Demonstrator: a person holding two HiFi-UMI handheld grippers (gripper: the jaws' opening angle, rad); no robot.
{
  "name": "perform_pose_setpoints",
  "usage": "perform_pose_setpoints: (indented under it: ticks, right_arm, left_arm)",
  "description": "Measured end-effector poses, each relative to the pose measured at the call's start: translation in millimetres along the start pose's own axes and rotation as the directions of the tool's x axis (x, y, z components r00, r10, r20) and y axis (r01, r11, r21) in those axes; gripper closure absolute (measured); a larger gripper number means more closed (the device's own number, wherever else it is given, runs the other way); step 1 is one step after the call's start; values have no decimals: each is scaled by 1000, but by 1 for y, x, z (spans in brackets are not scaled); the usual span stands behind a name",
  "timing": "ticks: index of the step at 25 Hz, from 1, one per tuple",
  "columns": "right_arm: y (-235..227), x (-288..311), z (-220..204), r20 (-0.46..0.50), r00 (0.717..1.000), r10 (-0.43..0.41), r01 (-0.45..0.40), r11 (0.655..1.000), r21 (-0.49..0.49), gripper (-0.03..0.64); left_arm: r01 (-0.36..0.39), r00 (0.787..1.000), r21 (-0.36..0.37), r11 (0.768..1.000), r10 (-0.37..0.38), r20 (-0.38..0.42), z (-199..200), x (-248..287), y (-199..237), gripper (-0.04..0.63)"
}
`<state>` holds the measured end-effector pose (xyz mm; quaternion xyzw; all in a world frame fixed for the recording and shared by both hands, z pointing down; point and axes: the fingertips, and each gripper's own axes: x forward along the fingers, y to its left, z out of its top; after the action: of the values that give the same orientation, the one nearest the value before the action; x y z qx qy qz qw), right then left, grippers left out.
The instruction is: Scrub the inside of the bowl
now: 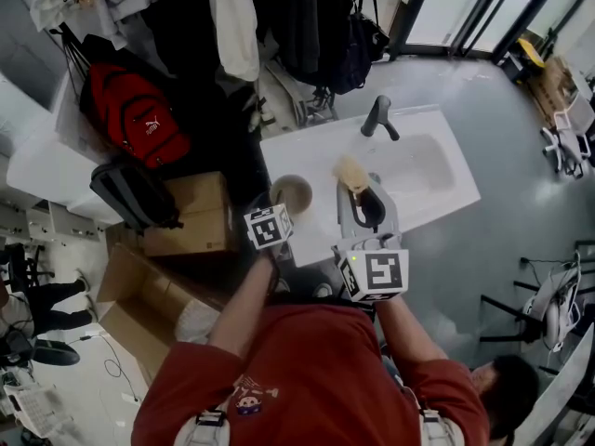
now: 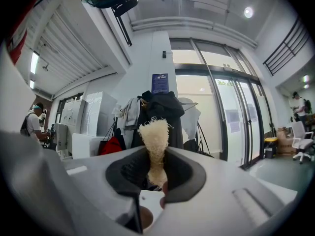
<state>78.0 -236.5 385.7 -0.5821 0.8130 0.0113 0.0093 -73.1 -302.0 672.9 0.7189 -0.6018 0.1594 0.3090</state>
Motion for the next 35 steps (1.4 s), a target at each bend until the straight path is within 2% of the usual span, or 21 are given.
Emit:
perform_pose_setpoints:
  ticks: [5,9,14,16,19,23,28,31,35]
  right_arm:
    - [2,0,0,1,1000,-4,4,1000,1,540]
    - [1,1,-1,3,1000,-10,10,1000,1,540]
    - [-3,3,-1,9,1000,-24,24,1000,9,540]
    - [-5,4,0,11,999,-32,32,999,11,540]
    - [-12,4,4,16,999,-50,50,999,17,540]
    - [-22,3,10,30,996,-79,78,997,24,540]
    - [-30,2,18,53,993,-102,101,995,28,540]
    - [-32,1,25,63,992,-110,109,994,28,540]
    - [-35,0,27,73,991,-116,114,993,32,540]
  left_arm:
    - [-2,999,19,1000,1,48,13,-8,0,380]
    - [3,993,66,998,-11,115,33,-21,-7,380]
    - [14,969,138,990,-48,242,71,-51,-25,380]
    - [24,949,173,985,-77,306,91,-68,-37,380]
    - [31,907,232,972,-126,403,122,-98,-58,385]
    - [27,833,312,950,-194,518,164,-138,-83,389]
    - [1,751,384,923,-254,609,197,-182,-106,405]
    - [1,723,405,914,-280,631,208,-198,-116,443]
    - [-4,693,406,914,-290,659,215,-212,-126,537]
